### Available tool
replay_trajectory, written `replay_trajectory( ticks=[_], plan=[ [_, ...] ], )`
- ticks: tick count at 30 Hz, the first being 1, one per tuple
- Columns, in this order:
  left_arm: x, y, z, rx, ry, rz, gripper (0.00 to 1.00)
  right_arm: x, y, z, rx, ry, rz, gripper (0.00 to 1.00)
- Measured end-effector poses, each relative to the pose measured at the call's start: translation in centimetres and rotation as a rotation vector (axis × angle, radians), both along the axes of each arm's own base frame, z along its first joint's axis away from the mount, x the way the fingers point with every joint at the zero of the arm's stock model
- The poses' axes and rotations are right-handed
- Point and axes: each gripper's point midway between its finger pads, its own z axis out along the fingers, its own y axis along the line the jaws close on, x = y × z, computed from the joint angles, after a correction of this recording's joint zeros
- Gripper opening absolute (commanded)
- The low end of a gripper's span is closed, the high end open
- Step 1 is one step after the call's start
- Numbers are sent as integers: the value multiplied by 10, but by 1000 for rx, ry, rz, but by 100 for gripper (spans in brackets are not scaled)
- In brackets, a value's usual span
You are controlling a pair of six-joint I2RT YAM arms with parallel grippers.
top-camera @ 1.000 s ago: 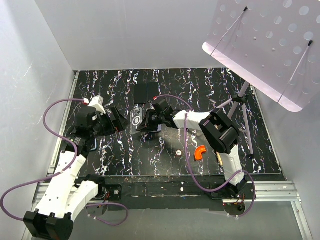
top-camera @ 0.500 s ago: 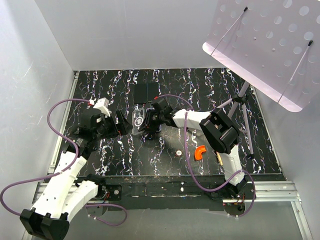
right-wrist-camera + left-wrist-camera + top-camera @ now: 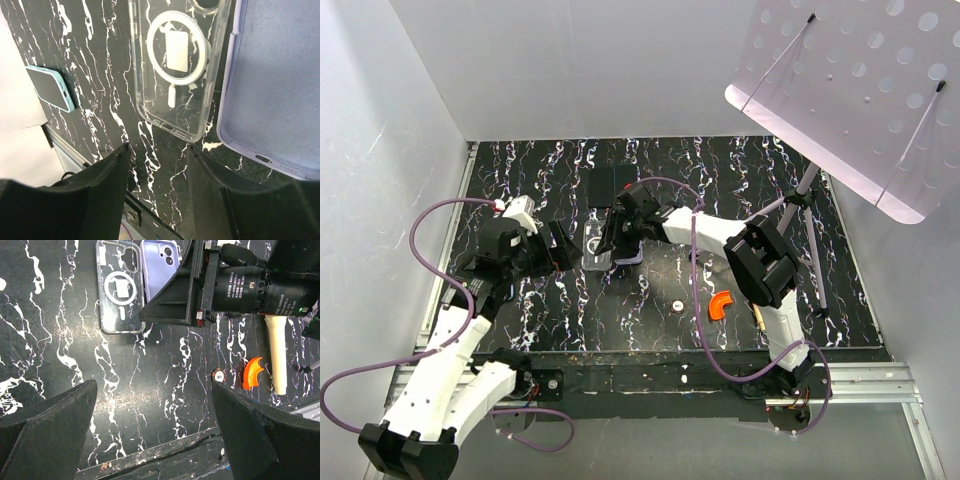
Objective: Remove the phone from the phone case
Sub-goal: Place the phone case at the center of the board, then pick up the phone at the center of the board.
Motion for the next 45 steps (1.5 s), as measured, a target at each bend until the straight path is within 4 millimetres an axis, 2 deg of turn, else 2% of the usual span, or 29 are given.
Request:
replay_trajectory(
  ticks=[3,7,9,12,14,16,20,24,26,28,34,36,45],
  plan=[
    [1,2,2,6,-1,10,98,0,-3,2,-20,-8,9,57],
    [2,3,0,13,26,25,98,-9,-18,11,-62,-22,28,59],
    [3,5,-5,18,49,42,98,-15,-27,25,-61,-45,39,59],
    [7,13,-18,20,118,107,98,-29,-43,57,-34,-96,59,59],
    [14,27,-32,24,199,189,98,-38,-52,77,-7,-131,70,59],
    [24,49,-48,40,303,316,98,-48,-61,89,12,-157,85,59],
    [37,103,-87,52,539,629,98,-64,-75,93,18,-169,118,59],
    [18,167,-124,-5,749,1002,98,-80,-90,85,-1,-152,142,59],
    [5,190,-135,-60,796,1153,98,-87,-98,83,-11,-146,148,59],
    [-7,205,-141,-99,815,1270,98,-92,-104,87,-9,-156,148,60],
    [-31,221,-161,-186,832,1457,98,-99,-115,109,28,-210,136,60],
    [-34,227,-167,-211,834,1502,98,-98,-116,114,39,-224,130,60],
    [-9,251,-178,-235,741,1534,98,-98,-117,118,46,-228,120,60]
  ],
)
